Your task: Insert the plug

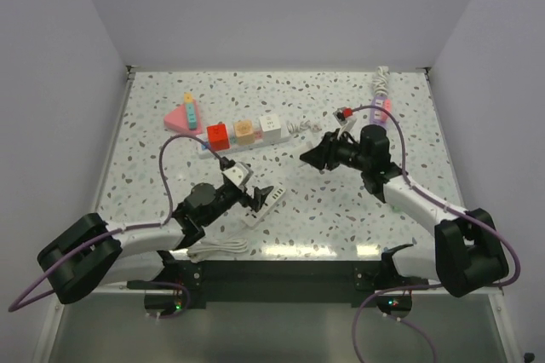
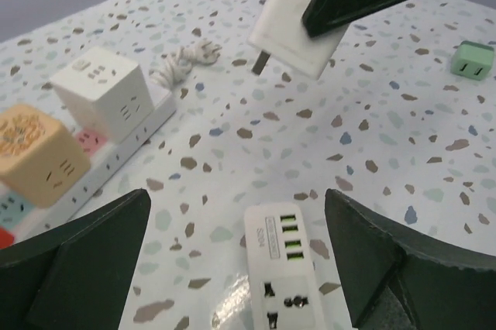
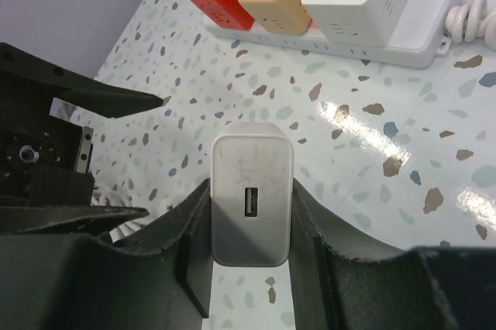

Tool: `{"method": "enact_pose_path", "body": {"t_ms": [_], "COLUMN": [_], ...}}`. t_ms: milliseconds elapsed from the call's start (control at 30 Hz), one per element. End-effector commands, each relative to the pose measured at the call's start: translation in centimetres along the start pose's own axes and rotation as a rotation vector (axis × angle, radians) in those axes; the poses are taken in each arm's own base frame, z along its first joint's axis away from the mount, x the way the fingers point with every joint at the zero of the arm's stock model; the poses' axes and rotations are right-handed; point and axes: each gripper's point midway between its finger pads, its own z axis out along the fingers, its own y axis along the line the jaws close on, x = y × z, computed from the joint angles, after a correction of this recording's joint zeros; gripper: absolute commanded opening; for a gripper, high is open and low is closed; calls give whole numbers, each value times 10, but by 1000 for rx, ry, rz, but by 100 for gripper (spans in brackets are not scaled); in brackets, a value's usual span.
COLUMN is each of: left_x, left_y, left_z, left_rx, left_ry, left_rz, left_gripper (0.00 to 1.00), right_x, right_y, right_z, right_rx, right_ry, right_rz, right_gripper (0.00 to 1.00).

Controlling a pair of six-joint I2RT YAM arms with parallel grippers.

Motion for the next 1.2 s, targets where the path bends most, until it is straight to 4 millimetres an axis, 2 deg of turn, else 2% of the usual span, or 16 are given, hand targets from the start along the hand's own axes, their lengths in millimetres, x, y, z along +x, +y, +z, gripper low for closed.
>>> {"method": "enact_pose_path", "body": {"t_ms": [0, 100, 233, 333, 367, 433, 600, 800, 867, 900, 933, 1000, 1033, 1100, 1133, 1167], "left_x": [31, 48, 53, 64, 71, 71, 87, 105, 111, 111, 115, 113, 120, 118, 124, 120], "left_y": [16, 13, -8, -15, -16, -18, -16, -25, -28, -32, -33, -38, -40, -46, -48, -51], "left_z": [-20, -30, -31, -28, -28, -24, -24, -17, -14, -11, -9, 1, 3, 13, 16, 25], "left_rx": [-145, -163, -95, -90, -89, -93, -126, -98, -88, -69, -63, -44, -36, -13, -4, 4], "left_ry": [88, 134, 153, 200, 227, 238, 299, 369, 393, 396, 409, 405, 425, 419, 429, 415], "left_rz": [-66, -78, -92, -79, -72, -74, -65, -57, -46, -46, -41, -40, -35, -36, -34, -34], "left_gripper": [100, 100, 100, 100, 100, 100, 100, 100, 92, 85, 70, 58, 56, 49, 41, 35], "right_x": [-16, -20, -24, -24, -22, -22, -20, -21, -22, -22, -22, -22, -22, -22, -22, -23], "right_y": [3, 6, 12, 14, 15, 14, 15, 17, 15, 14, 13, 14, 13, 13, 12, 11], "right_z": [-5, -7, -10, -12, -12, -12, -13, -12, -13, -13, -13, -12, -12, -13, -13, -14], "right_rx": [42, 52, 56, 57, 55, 53, 45, 34, 45, 48, 52, 51, 51, 55, 58, 68], "right_ry": [-27, -33, -37, -42, -39, -39, -39, -40, -48, -46, -50, -52, -52, -54, -56, -60], "right_rz": [-76, -82, -95, -104, -105, -101, -107, -112, -118, -118, -120, -120, -120, -123, -125, -130], "right_gripper": [0, 0, 0, 0, 0, 0, 0, 0, 0, 0, 0, 0, 0, 0, 0, 0]}}
